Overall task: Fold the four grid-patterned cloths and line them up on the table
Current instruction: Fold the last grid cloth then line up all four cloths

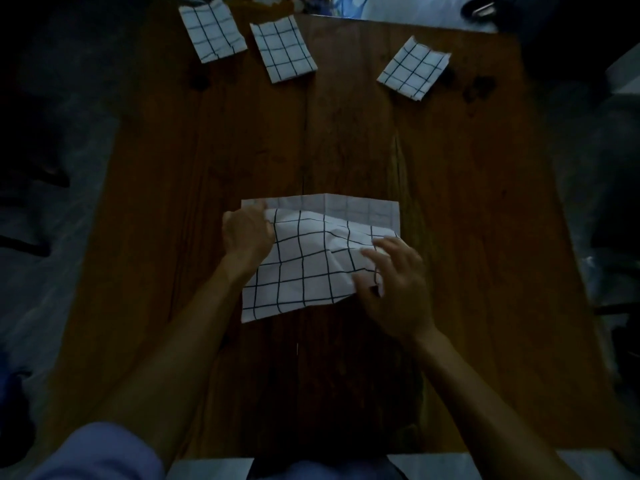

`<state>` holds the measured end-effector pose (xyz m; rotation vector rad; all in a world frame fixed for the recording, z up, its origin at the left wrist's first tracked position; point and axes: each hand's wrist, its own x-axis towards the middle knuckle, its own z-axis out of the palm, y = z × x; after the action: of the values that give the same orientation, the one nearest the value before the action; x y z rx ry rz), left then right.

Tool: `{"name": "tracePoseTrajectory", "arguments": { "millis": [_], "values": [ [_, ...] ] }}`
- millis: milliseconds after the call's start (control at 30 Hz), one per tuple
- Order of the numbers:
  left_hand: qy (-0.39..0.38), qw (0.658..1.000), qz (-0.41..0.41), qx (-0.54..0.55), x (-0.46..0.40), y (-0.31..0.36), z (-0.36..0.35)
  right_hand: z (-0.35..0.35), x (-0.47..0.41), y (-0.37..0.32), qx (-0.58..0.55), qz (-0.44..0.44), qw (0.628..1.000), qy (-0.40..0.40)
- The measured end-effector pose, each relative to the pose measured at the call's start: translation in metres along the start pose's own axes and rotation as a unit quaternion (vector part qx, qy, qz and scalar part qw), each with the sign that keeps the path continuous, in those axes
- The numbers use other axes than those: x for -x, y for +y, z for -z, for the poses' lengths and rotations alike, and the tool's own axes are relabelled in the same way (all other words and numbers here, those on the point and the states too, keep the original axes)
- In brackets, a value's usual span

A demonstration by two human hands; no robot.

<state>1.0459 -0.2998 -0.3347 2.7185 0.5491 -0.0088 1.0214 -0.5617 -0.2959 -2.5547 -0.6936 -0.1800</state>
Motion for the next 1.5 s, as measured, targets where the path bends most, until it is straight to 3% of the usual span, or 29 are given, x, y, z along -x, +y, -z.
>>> {"name": "tracePoseTrajectory", "arguments": {
  "millis": [100,267,467,600,900,1067,1300,1500],
  "values": [
    [0.038,0.999,0.010,-0.028,0.015,0.006,0.003,-0.009,0.026,0.001,0.070,-0.022,0.993,-0.093],
    [0.081,0.994,-0.055,0.054,0.084,0.029,0.002,-0.016,0.054,0.013,0.079,-0.091,0.983,-0.139],
    [0.029,0.986,-0.153,0.056,0.170,0.041,-0.037,-0.017,0.072,0.019,0.017,-0.123,0.990,-0.065],
    [-0.001,0.990,-0.143,-0.018,0.188,0.040,-0.056,-0.015,0.096,0.024,-0.024,-0.208,0.976,-0.051],
    [0.051,0.991,-0.123,-0.030,0.165,0.036,-0.056,-0.023,0.088,0.021,-0.148,-0.305,0.941,-0.003],
    [0.066,0.990,-0.122,-0.006,0.161,0.032,-0.052,-0.027,0.081,0.025,-0.167,-0.259,0.949,0.068],
    [0.095,0.987,-0.127,-0.008,0.152,0.019,-0.040,-0.023,0.078,0.032,-0.195,-0.276,0.938,0.075],
    [0.113,0.984,-0.138,-0.001,0.144,0.011,-0.019,-0.006,0.075,0.051,-0.235,-0.351,0.904,0.064]
  ]
}}
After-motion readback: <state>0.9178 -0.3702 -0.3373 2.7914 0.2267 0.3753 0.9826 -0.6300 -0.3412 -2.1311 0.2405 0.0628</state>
